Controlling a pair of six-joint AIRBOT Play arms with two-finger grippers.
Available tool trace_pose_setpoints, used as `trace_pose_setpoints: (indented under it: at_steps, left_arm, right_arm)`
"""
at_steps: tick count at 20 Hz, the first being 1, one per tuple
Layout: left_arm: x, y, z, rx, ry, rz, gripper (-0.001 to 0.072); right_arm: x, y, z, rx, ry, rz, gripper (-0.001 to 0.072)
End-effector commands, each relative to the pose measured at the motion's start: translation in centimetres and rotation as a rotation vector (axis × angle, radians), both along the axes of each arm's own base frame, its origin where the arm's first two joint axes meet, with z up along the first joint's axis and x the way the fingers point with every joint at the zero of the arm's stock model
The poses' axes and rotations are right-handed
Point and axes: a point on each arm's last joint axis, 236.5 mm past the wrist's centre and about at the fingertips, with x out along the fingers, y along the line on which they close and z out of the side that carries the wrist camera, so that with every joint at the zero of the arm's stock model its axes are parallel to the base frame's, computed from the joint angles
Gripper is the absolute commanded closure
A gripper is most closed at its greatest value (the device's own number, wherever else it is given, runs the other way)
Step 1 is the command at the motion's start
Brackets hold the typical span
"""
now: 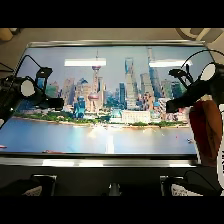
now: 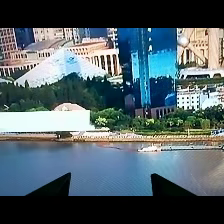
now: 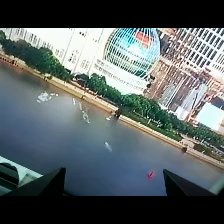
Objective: Fold the shirts.
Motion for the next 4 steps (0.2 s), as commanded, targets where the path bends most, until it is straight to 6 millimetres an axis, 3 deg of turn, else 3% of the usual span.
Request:
trace_pose_setpoints:
  at_steps: [1, 4]
  left_arm:
    - [0.02, -0.03, 0.00, 0.000, -0.001, 0.000, 0.0112]
    - [0.02, -0.03, 0.00, 0.000, -0.001, 0.000, 0.0112]
  right_arm:
    - [-0.01, 0.03, -0.04, 0.000, 0.001, 0.002, 0.0082]
    - [0.00, 0.03, -0.04, 0.000, 0.001, 0.002, 0.0082]
